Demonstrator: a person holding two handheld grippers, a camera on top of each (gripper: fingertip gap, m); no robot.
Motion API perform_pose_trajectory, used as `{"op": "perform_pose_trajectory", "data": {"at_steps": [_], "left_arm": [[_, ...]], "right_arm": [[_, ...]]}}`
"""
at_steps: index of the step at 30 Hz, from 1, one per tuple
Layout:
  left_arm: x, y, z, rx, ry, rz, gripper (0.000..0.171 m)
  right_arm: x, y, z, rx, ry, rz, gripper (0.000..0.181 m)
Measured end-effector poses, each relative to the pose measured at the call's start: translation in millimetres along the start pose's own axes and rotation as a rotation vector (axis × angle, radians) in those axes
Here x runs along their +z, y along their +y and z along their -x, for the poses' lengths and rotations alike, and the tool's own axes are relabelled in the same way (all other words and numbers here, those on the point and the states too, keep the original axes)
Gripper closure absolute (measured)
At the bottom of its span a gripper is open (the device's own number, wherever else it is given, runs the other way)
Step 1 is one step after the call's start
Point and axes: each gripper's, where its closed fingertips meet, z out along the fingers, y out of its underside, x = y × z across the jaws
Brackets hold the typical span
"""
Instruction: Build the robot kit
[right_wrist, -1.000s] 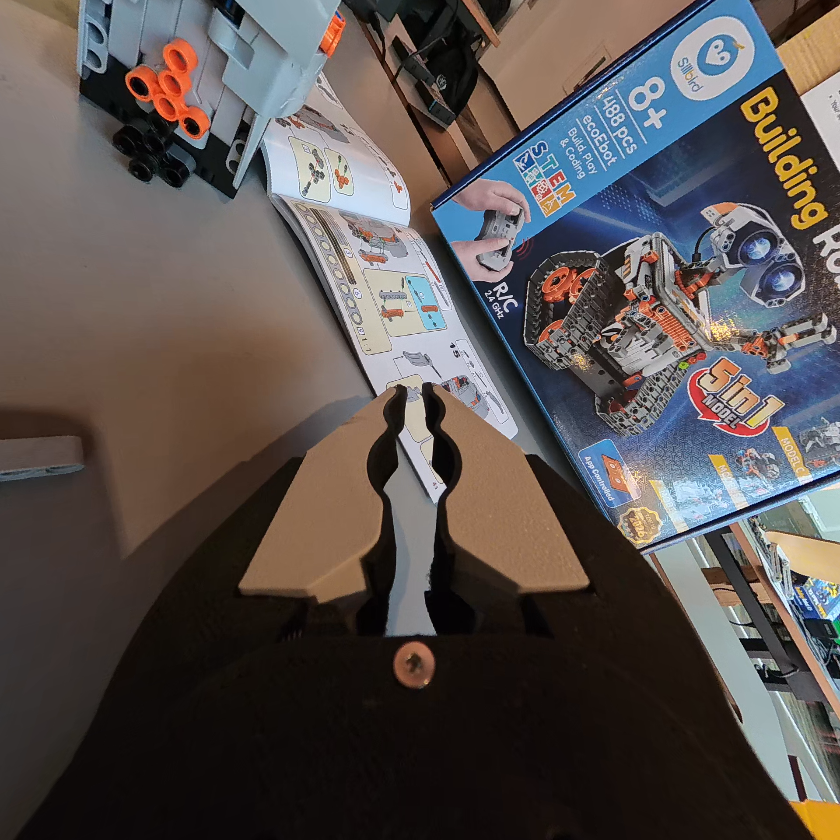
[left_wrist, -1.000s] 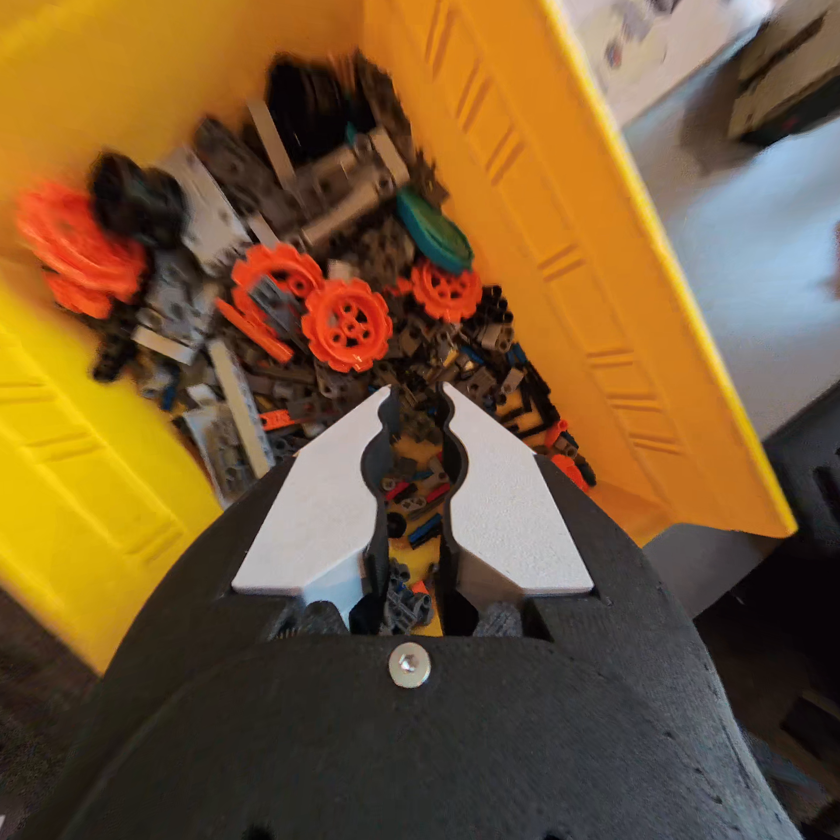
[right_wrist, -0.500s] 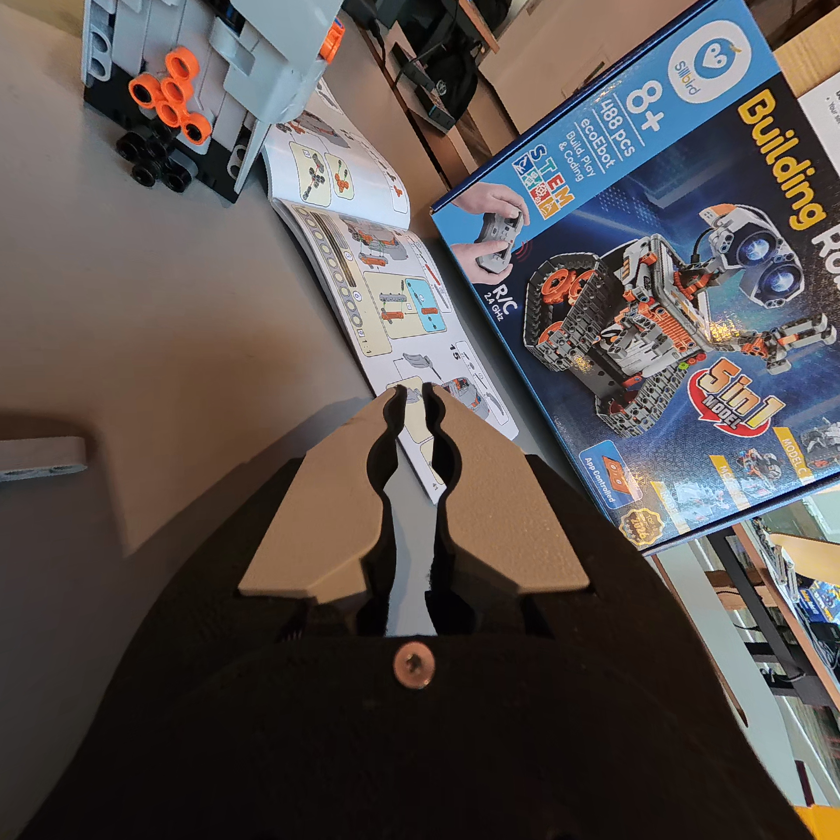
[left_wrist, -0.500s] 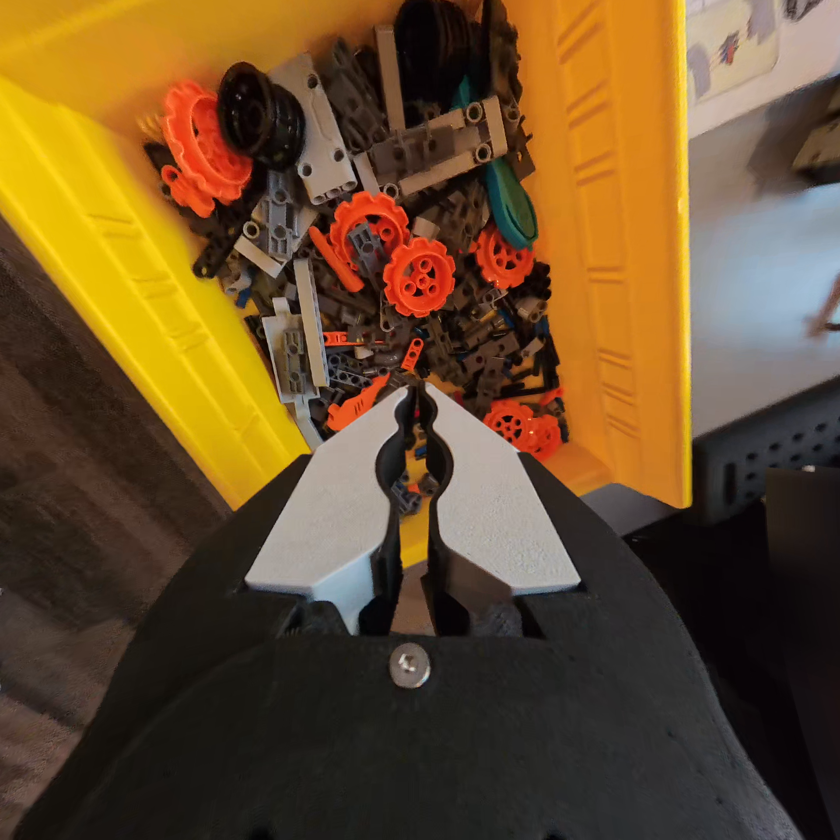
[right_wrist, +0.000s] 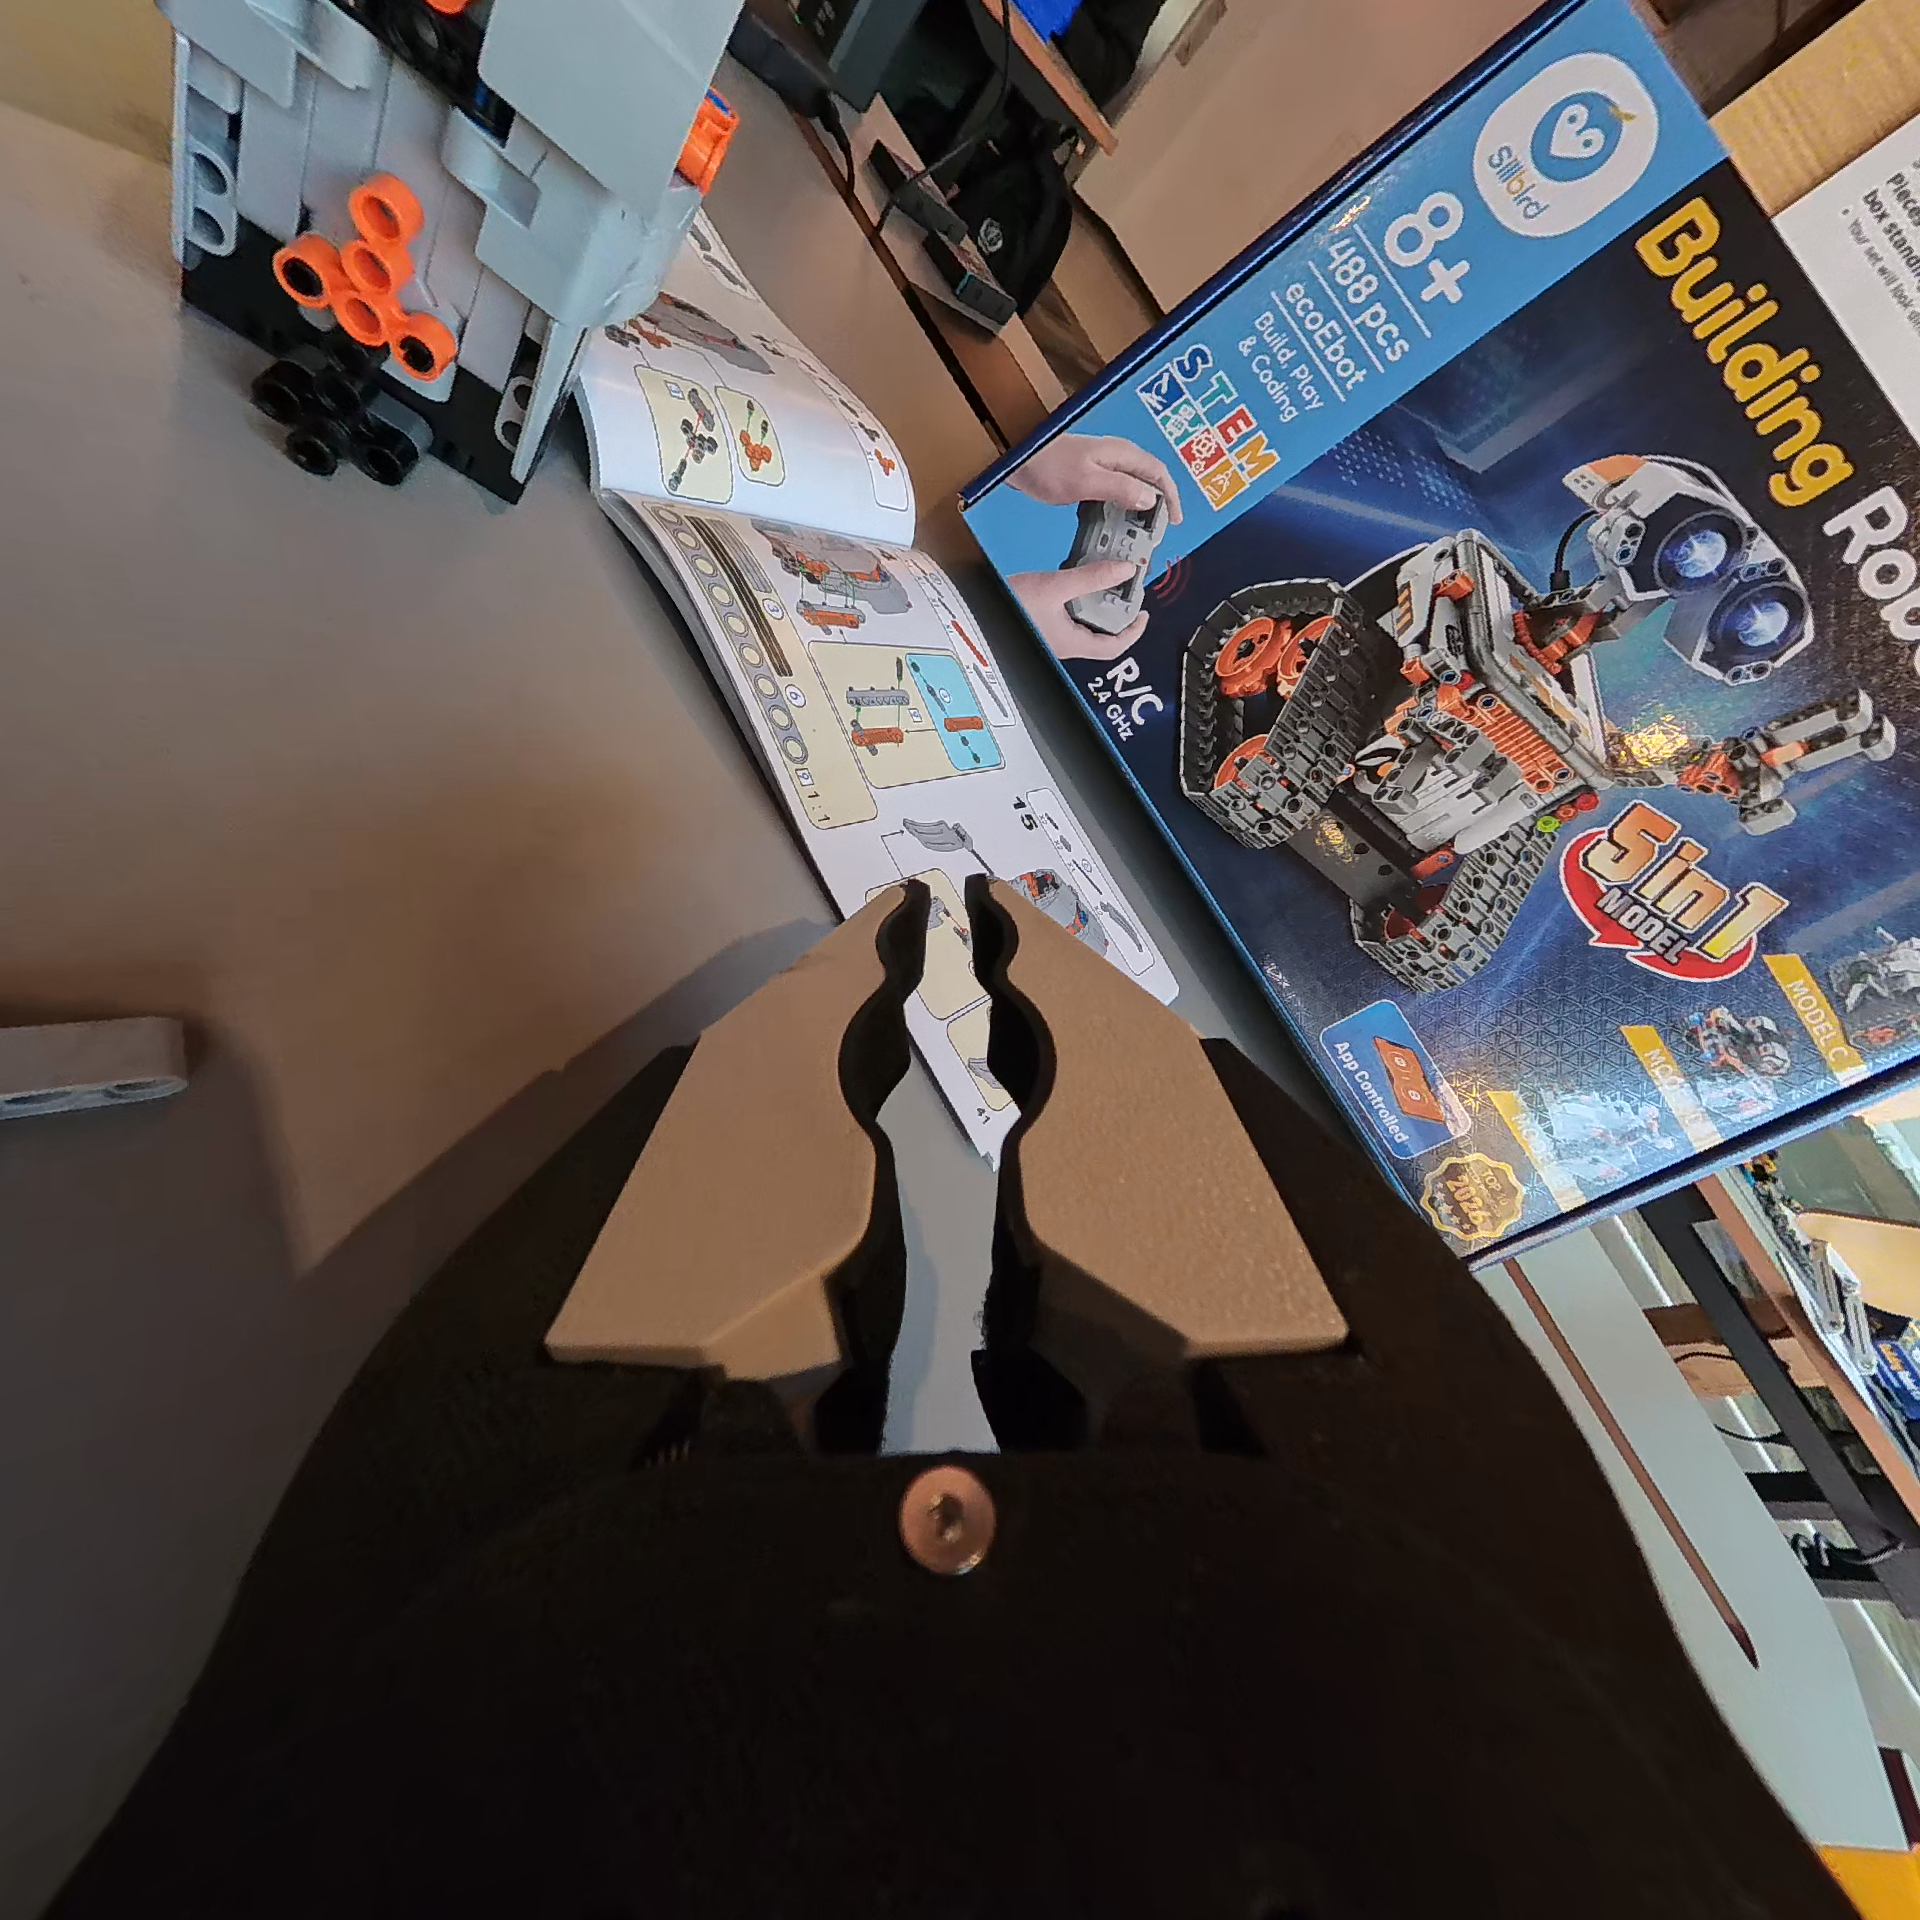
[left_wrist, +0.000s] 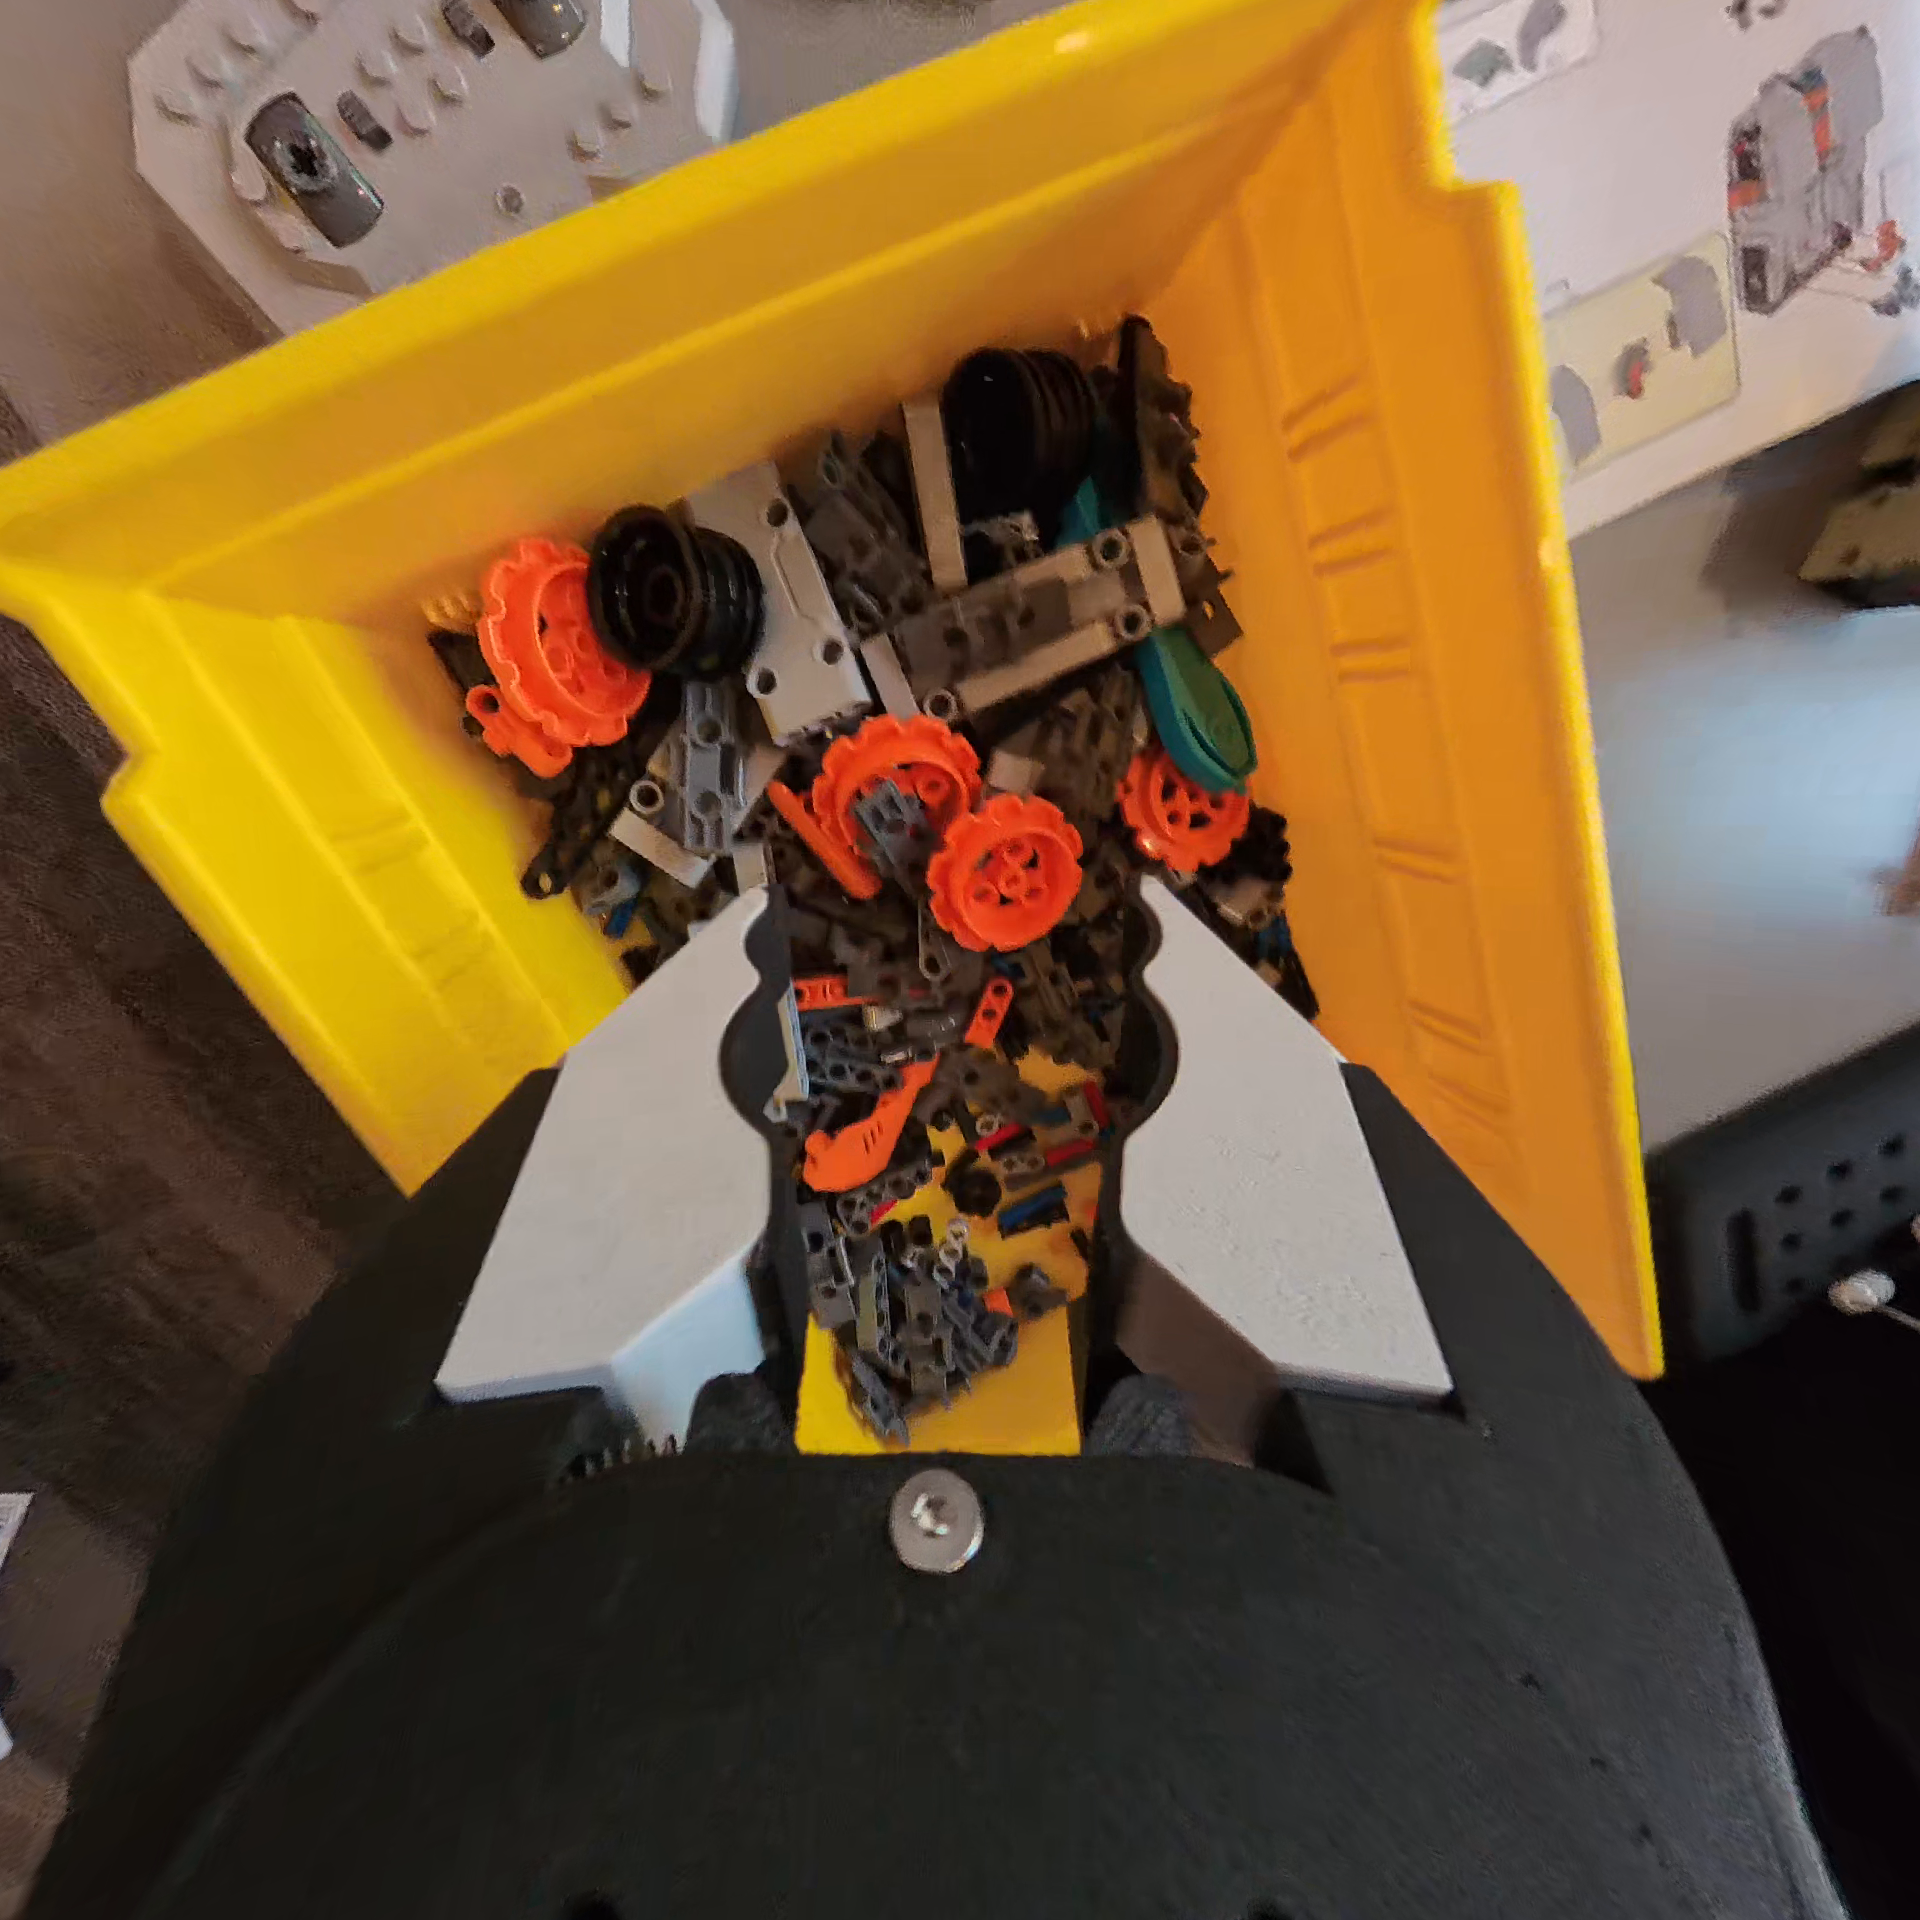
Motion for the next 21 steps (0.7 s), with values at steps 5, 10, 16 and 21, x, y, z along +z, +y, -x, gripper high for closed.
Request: {"op": "perform_pose_trajectory", "data": {"at_steps": [5,10,16,21], "left_arm": [[25.9,-2.4,-3.4,0.007,0.02,0.072,0.117],[48.2,0.0,2.9,-0.017,-0.052,0.176,0.101],[44.3,15.0,5.9,-0.017,-0.145,0.259,0.126],[43.3,50.7,-2.4,-0.008,-0.064,0.416,0.147]], "right_arm": [[0.8,0.9,0.1,-0.002,-0.002,0.005,0.174],[0.3,0.5,-3.4,0.022,0.004,-0.004,0.174],[1.4,1.5,-0.4,0.005,-0.007,0.006,0.174],[0.4,0.5,-1.9,0.018,-0.004,-0.004,0.174]]}}
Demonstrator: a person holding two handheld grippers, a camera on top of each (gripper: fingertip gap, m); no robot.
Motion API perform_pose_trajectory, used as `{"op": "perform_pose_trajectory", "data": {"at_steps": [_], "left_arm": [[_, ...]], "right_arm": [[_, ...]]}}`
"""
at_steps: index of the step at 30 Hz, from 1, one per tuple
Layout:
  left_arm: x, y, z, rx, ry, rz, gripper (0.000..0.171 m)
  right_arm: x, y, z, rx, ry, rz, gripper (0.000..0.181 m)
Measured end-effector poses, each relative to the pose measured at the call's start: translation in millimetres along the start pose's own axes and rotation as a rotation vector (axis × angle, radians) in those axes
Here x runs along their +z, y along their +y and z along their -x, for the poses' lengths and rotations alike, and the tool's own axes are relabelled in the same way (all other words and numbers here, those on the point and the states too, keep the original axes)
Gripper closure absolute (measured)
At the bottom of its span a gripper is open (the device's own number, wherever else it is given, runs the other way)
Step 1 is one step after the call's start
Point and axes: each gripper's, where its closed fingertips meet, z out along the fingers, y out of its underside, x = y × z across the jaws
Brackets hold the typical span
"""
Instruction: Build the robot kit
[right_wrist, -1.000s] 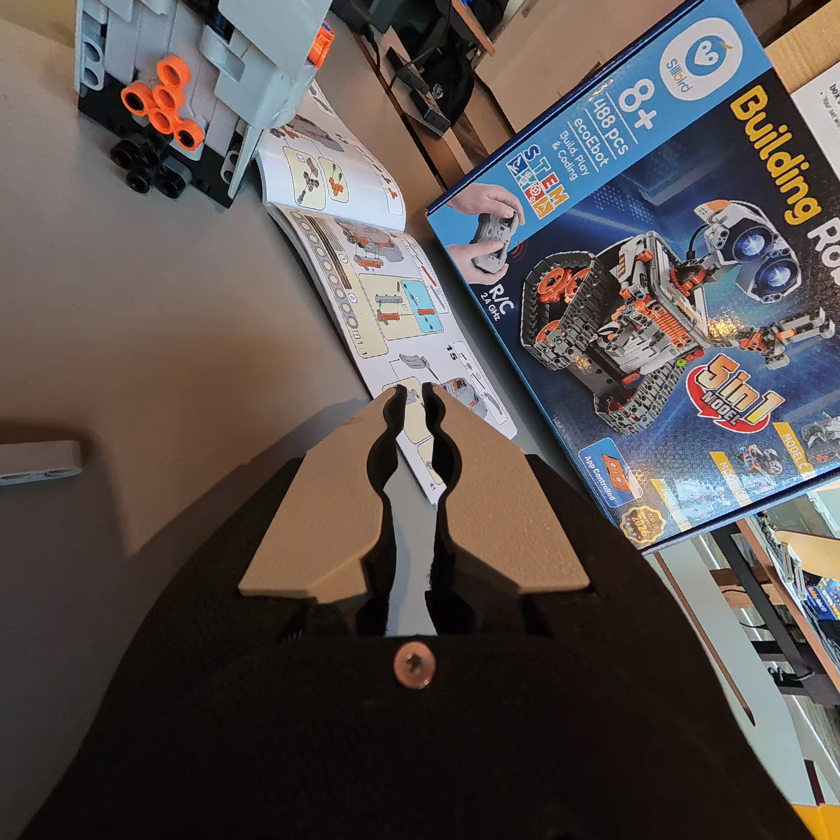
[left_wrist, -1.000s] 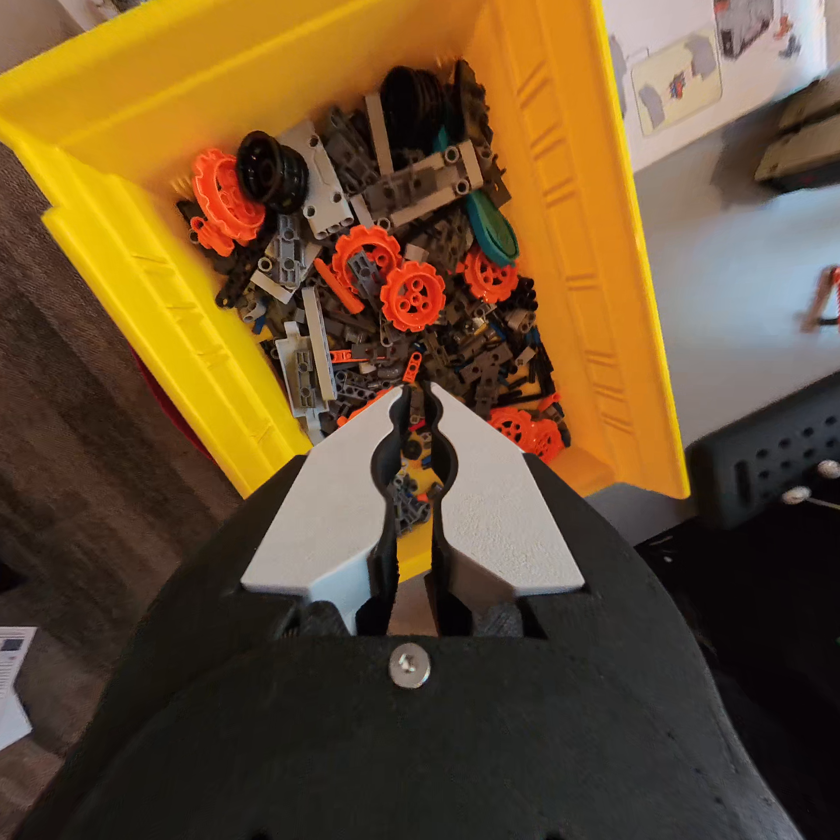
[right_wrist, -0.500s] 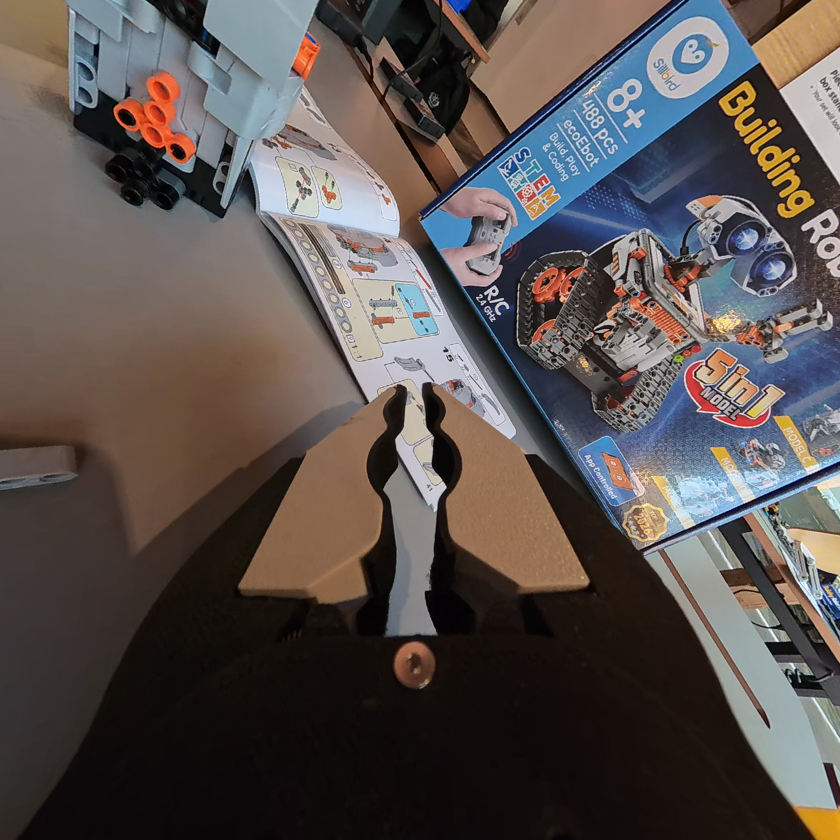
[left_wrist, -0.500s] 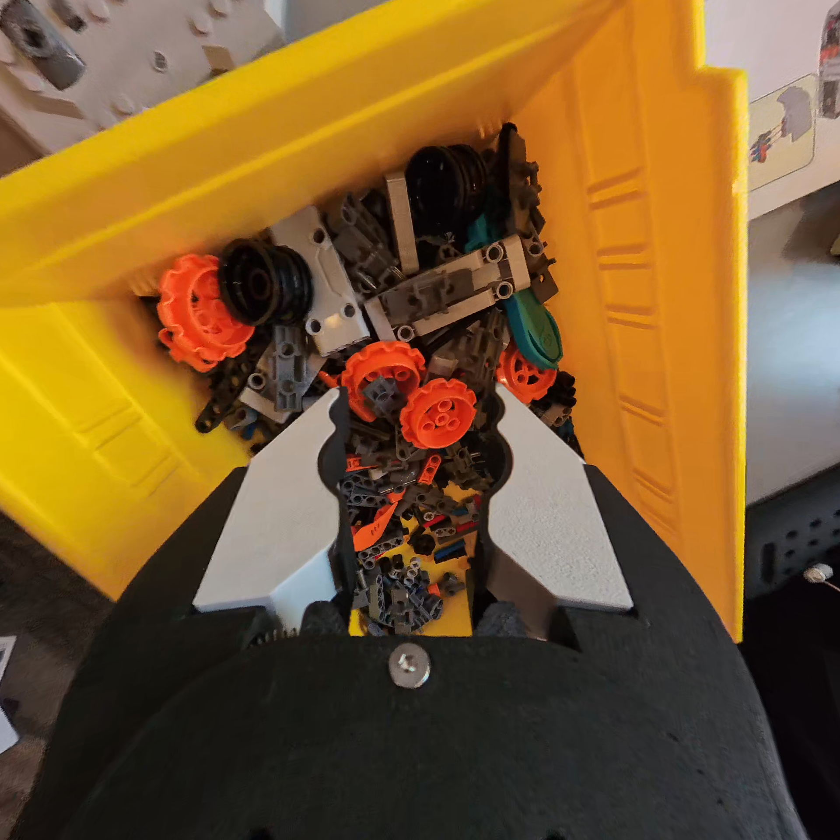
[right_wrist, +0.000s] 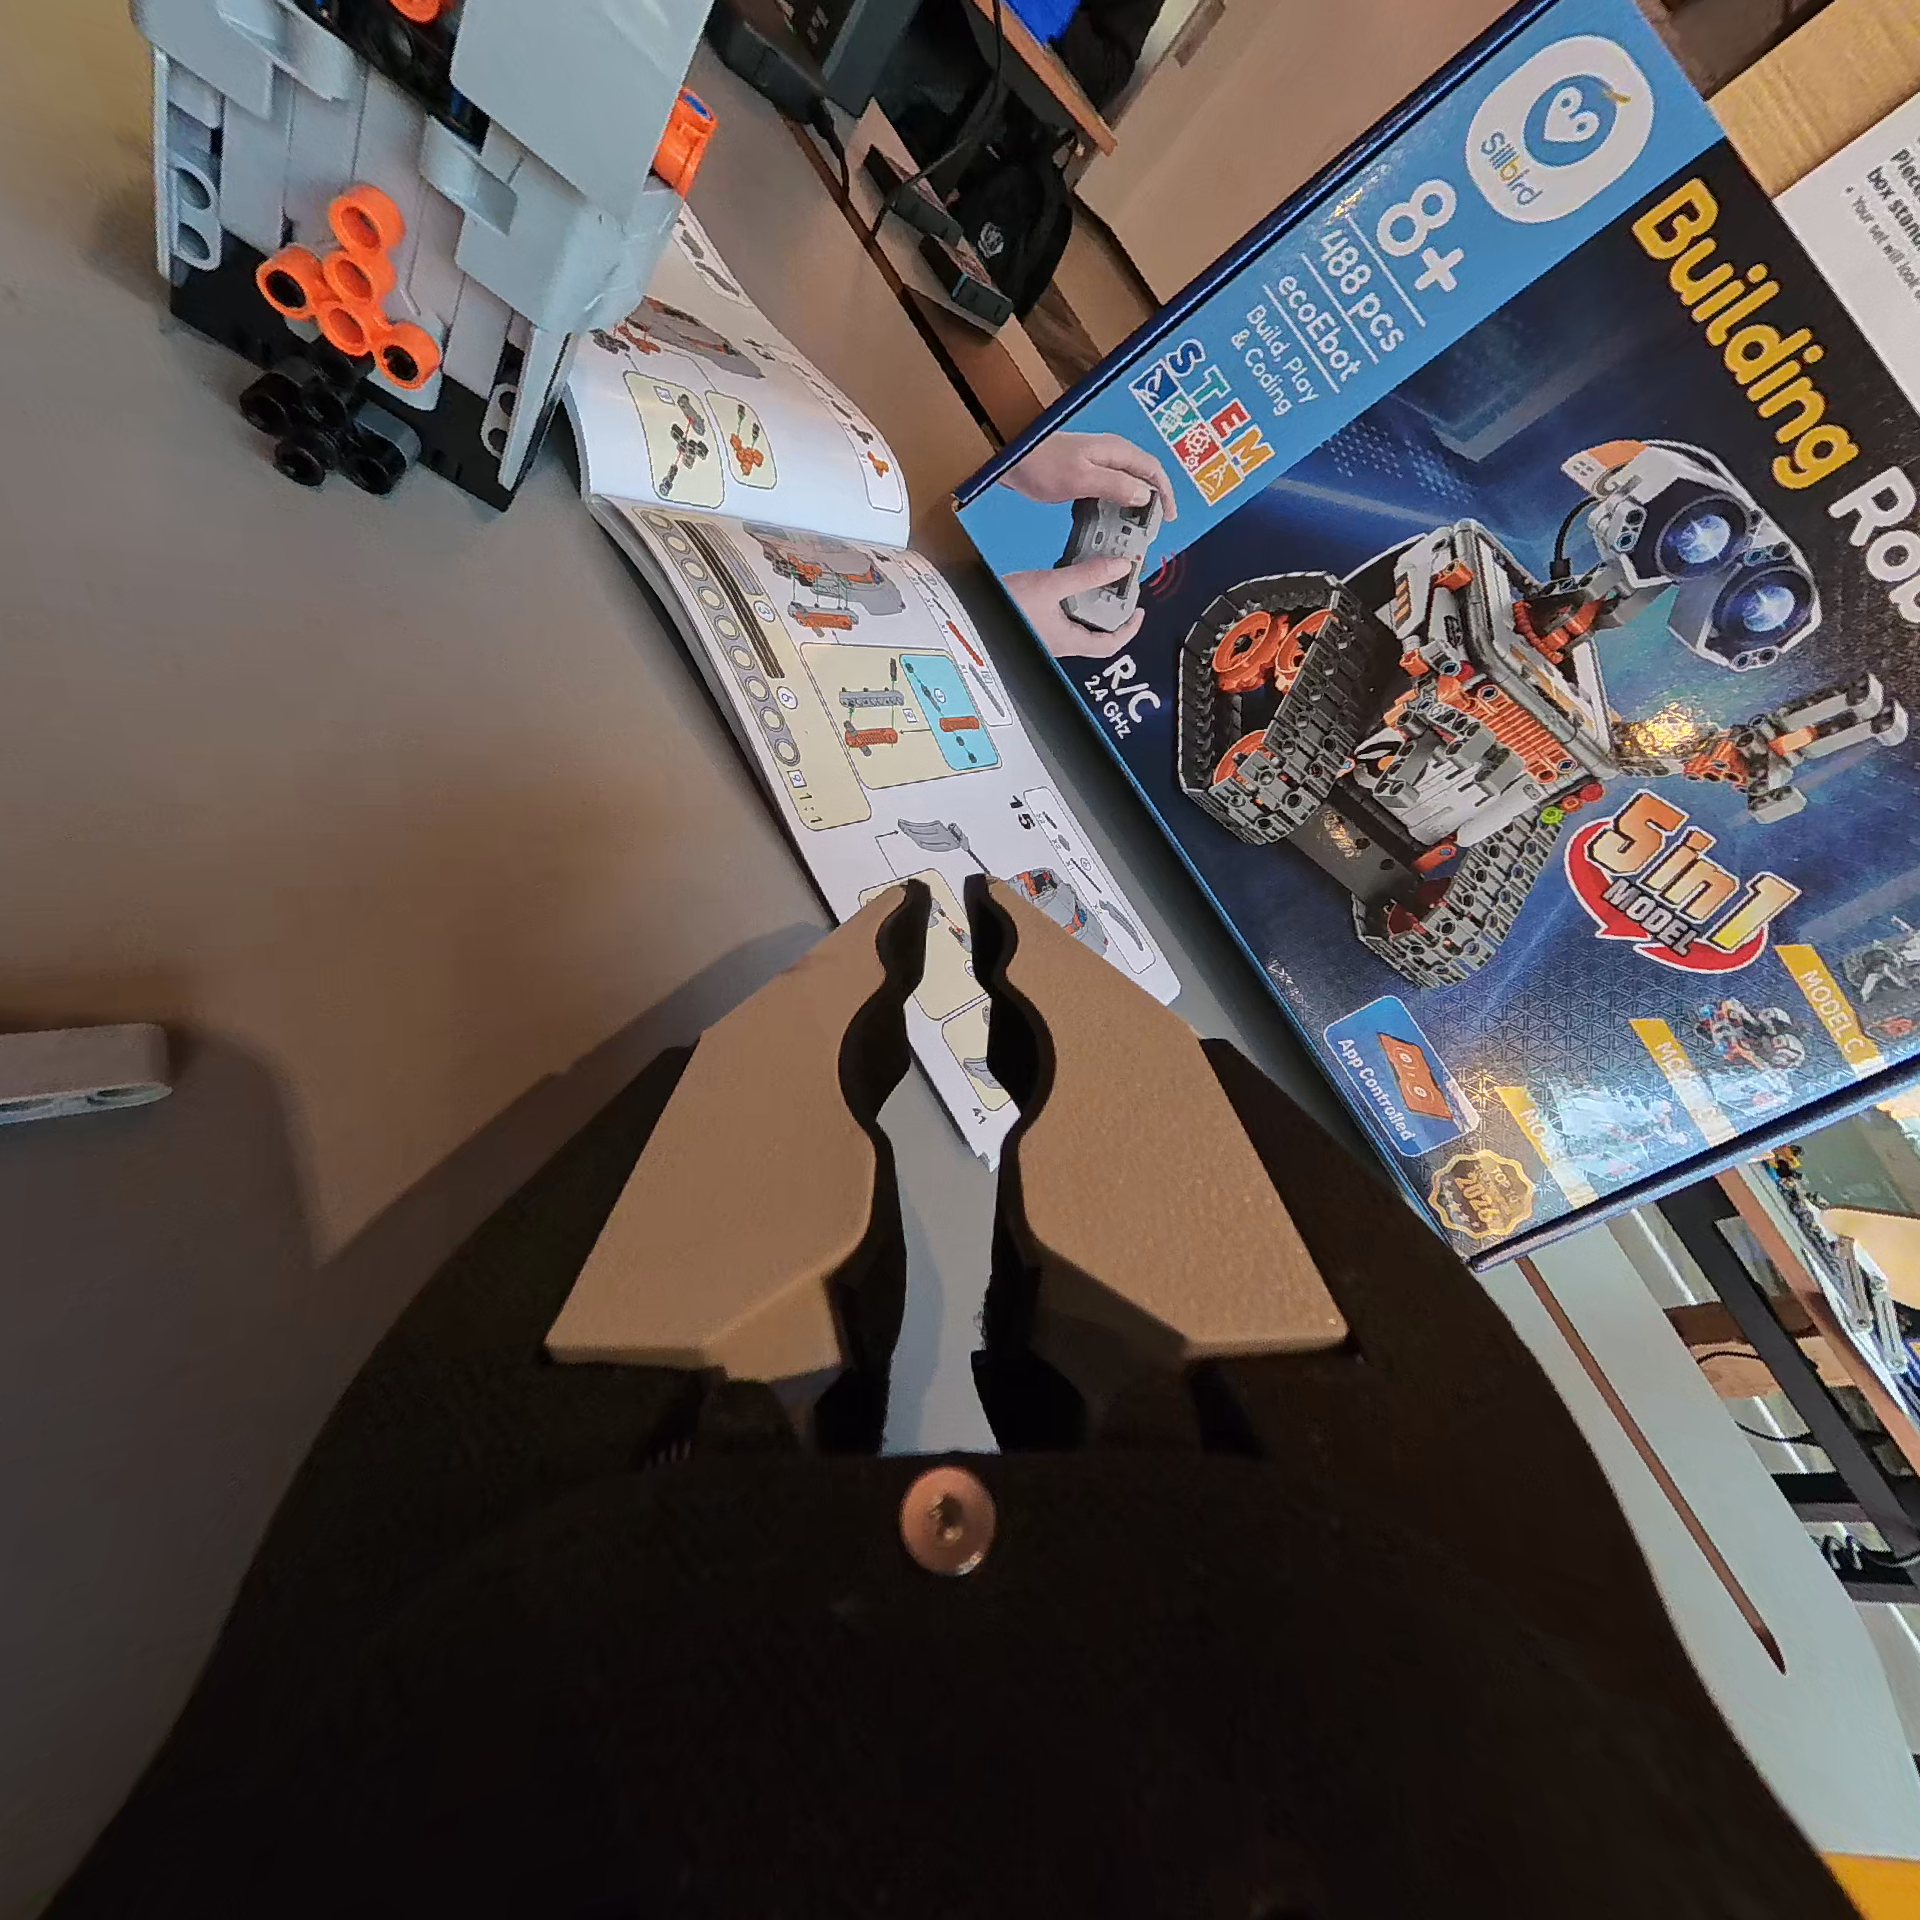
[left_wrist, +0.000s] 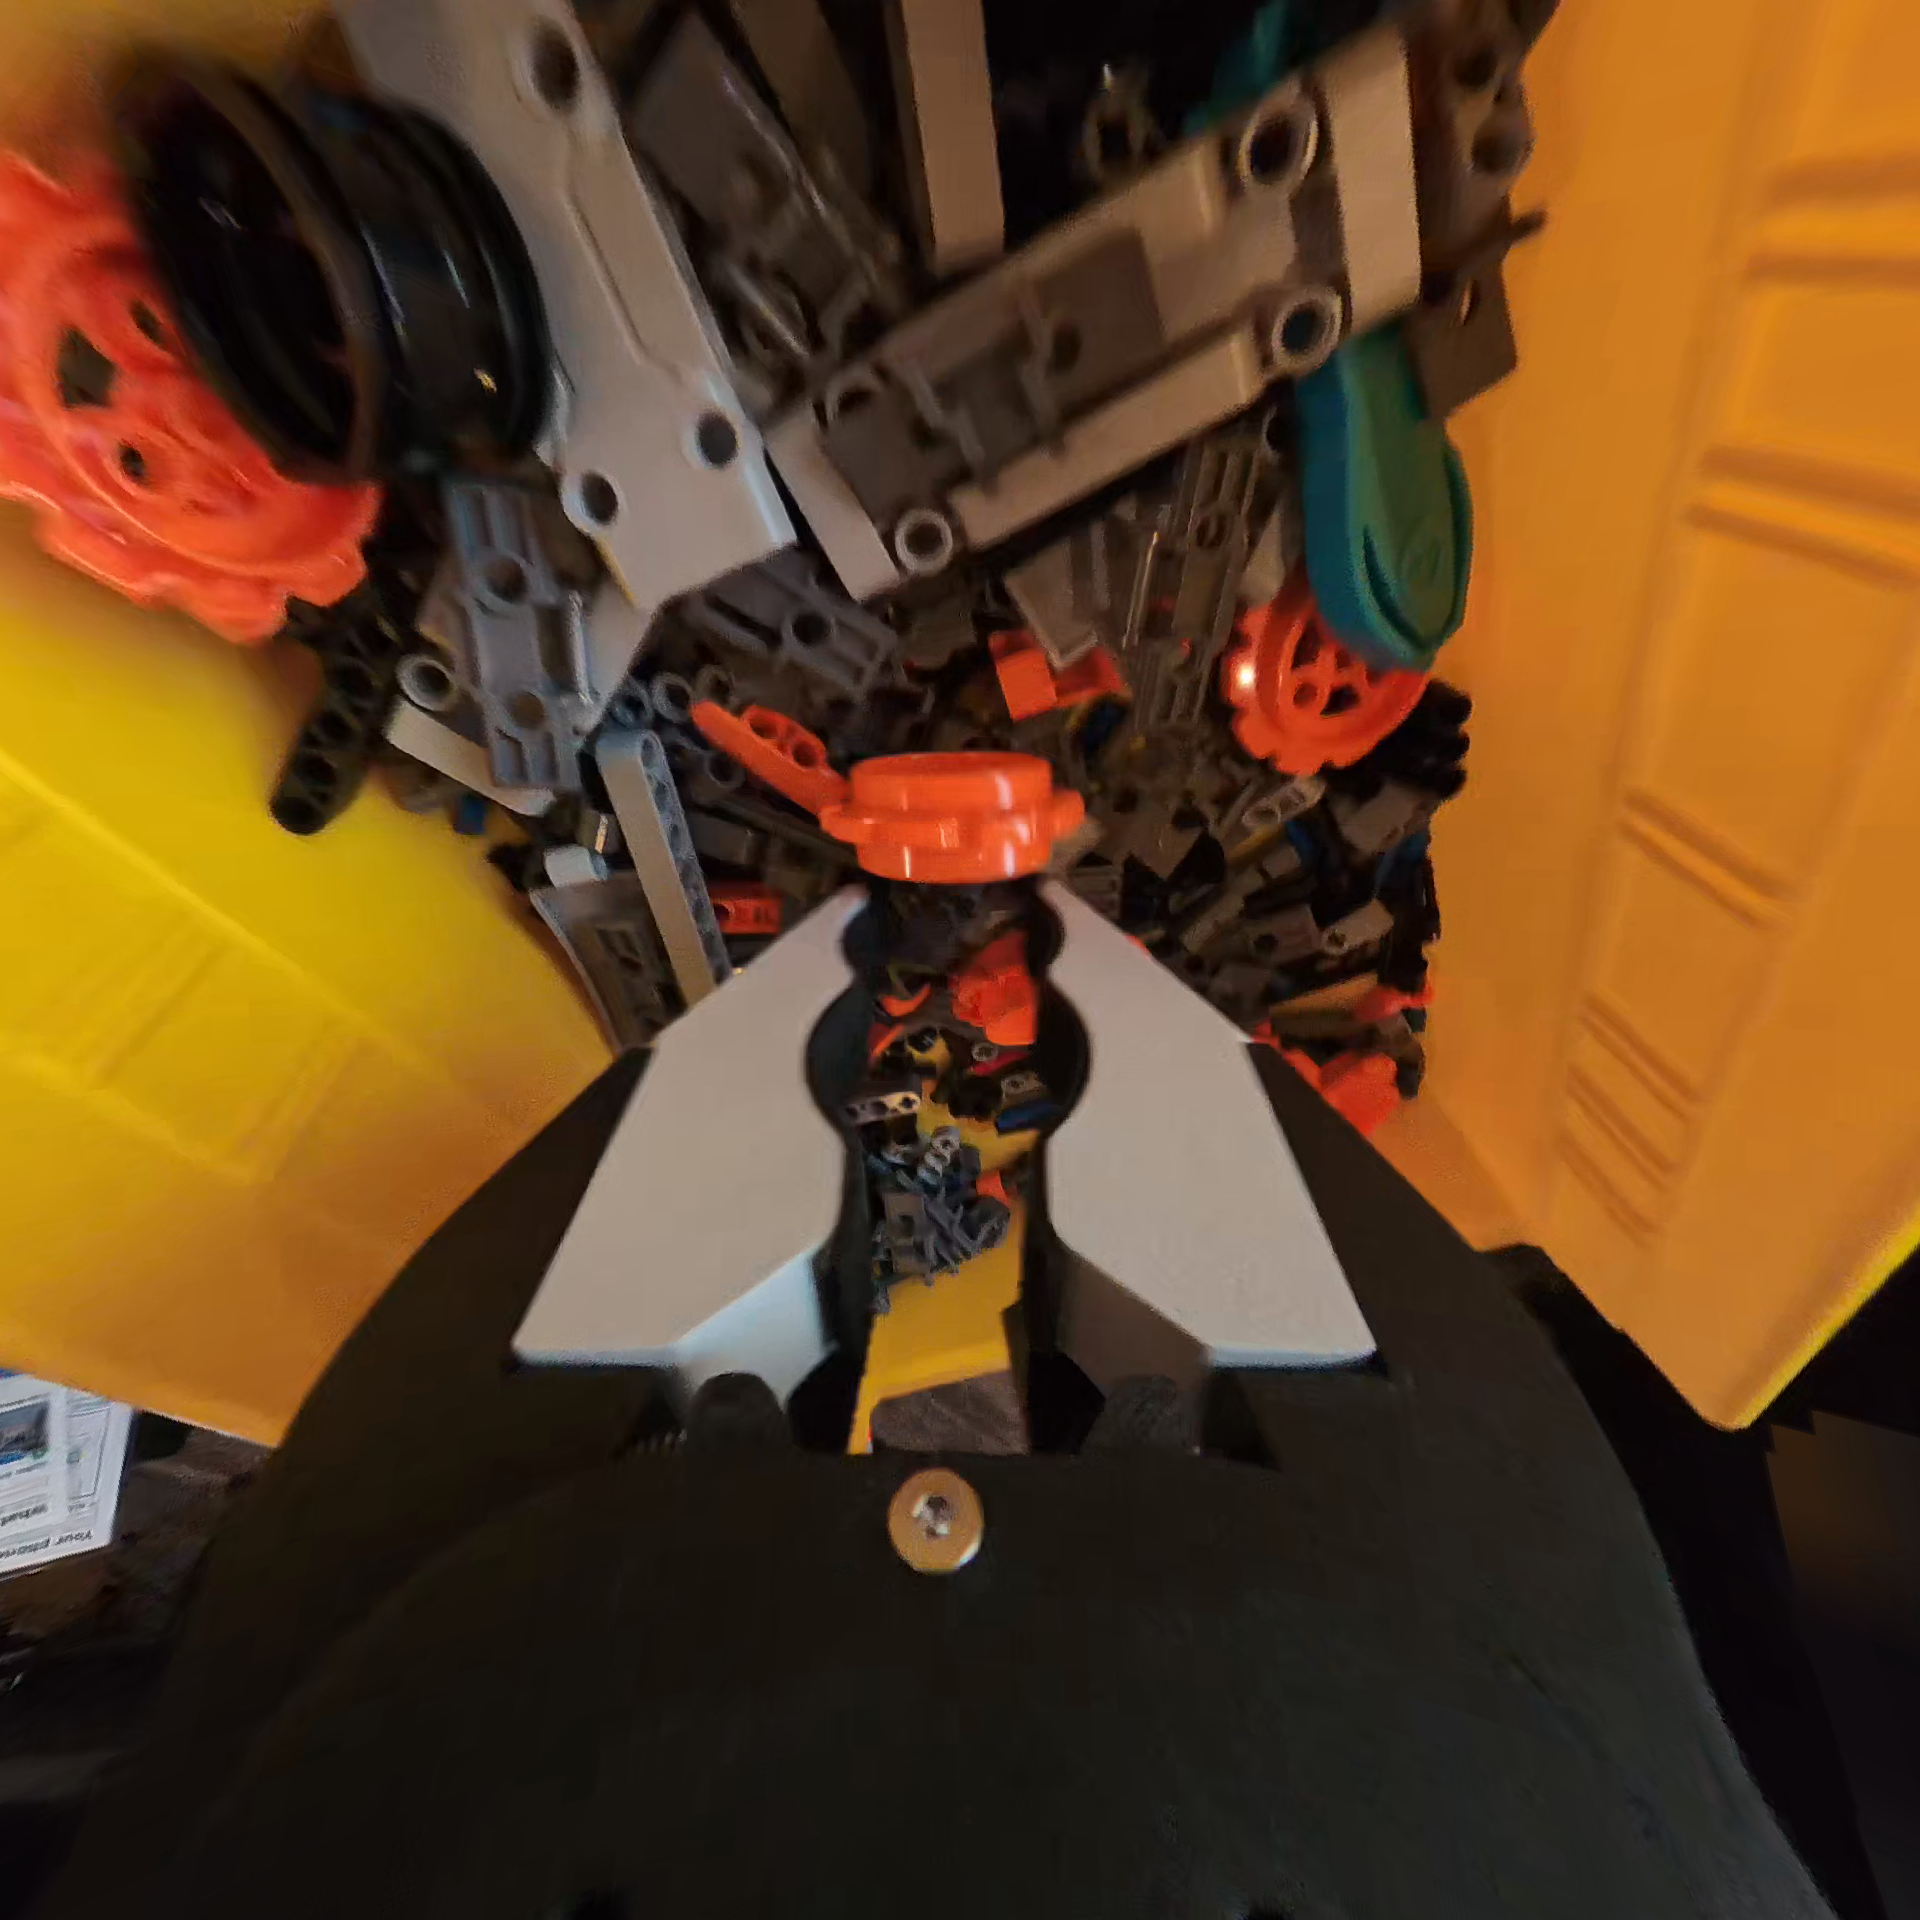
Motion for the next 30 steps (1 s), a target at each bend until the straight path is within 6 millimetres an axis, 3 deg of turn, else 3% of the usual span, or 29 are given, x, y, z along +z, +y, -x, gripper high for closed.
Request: {"op": "perform_pose_trajectory", "data": {"at_steps": [2,4,8,12,16,18,21,26,30], "left_arm": [[-2.5,8.9,7.5,-0.012,-0.014,0.011,0.161],[-8.1,16.4,17.0,-0.055,-0.024,-0.003,0.162],[-27.2,4.3,36.9,-0.15,-0.042,-0.151,0.138],[-36.9,-31.1,10.9,-0.064,0.068,-0.285,0.118],[-25.7,-59.3,-6.3,0.09,-0.013,-0.281,0.111],[-13.4,-61.9,-14.3,0.143,-0.013,-0.231,0.126],[-8.2,-63.8,-24.5,0.211,-0.017,-0.218,0.121],[-0.9,-59.4,-24.4,0.205,-0.019,-0.177,0.121],[-1.1,-41.3,-11.9,0.151,-0.002,-0.126,0.136]], "right_arm": [[-0.1,-0.1,-0.3,0.003,0.0,-0.001,0.174],[0.2,0.3,0.1,0.0,-0.001,0.002,0.174],[1.2,1.1,0.4,-0.001,-0.003,0.008,0.174],[1.4,1.3,0.2,-0.003,-0.002,0.01,0.174],[1.8,1.7,1.1,-0.009,-0.005,0.013,0.174],[1.8,1.8,1.3,-0.009,-0.006,0.013,0.174],[1.6,1.5,1.2,-0.007,-0.007,0.011,0.174],[2.1,2.0,2.0,-0.012,-0.01,0.015,0.174],[2.5,2.4,2.7,-0.016,-0.011,0.019,0.174]]}}
